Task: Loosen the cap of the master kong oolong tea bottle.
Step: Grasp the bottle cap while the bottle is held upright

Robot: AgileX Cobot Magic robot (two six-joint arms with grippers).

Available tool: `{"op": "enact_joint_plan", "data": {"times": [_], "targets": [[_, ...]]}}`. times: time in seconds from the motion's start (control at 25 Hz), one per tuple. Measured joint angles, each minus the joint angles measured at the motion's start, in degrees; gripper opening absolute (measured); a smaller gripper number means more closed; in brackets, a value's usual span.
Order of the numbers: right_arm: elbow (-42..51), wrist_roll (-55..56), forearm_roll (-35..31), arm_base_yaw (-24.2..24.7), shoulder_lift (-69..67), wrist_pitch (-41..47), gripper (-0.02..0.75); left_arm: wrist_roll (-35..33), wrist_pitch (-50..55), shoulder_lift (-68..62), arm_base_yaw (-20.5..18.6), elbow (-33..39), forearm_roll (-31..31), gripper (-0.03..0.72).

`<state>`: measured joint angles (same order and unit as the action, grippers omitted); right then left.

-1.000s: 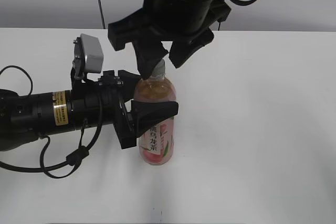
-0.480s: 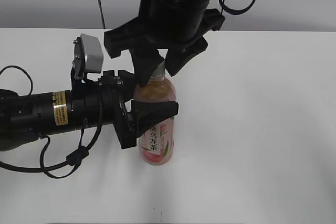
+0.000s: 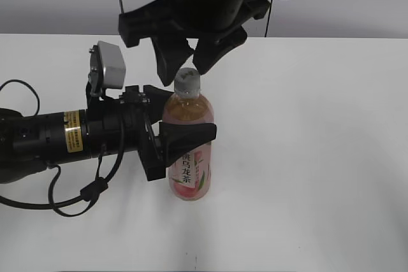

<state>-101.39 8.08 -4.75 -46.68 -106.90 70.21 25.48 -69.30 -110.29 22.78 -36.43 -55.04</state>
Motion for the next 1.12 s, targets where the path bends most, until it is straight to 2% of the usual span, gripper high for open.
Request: {"op": "enact_joint_plan", "data": {"times": [0.2, 0.4, 0.56, 0.8, 1.04, 1.12], "targets": [[-0.5, 0.0, 0.0, 0.0, -0.1, -0.1, 0.390, 0.0, 0.0, 0.0, 0.0, 0.0, 0.0, 0.464], [-0.6, -0.3, 0.9, 0.0, -1.0, -0.1, 0.456, 0.0, 0.0, 0.0, 0.0, 0.0, 0.0, 0.464], [-0.6, -0.4, 2.9, 0.0, -1.1, -0.1, 0.473, 0.0, 0.0, 0.0, 0.0, 0.0, 0.0, 0.464], [-0.6, -0.5, 2.9, 0.0, -1.1, -0.1, 0.421, 0.0, 0.0, 0.0, 0.0, 0.0, 0.0, 0.464], [-0.6, -1.3, 0.8, 0.0, -1.6, -0.1, 0.401, 0.0, 0.0, 0.0, 0.0, 0.0, 0.0, 0.464], [-0.6, -1.3, 0.8, 0.0, -1.6, -0.1, 0.369, 0.0, 0.0, 0.0, 0.0, 0.0, 0.0, 0.464]]}}
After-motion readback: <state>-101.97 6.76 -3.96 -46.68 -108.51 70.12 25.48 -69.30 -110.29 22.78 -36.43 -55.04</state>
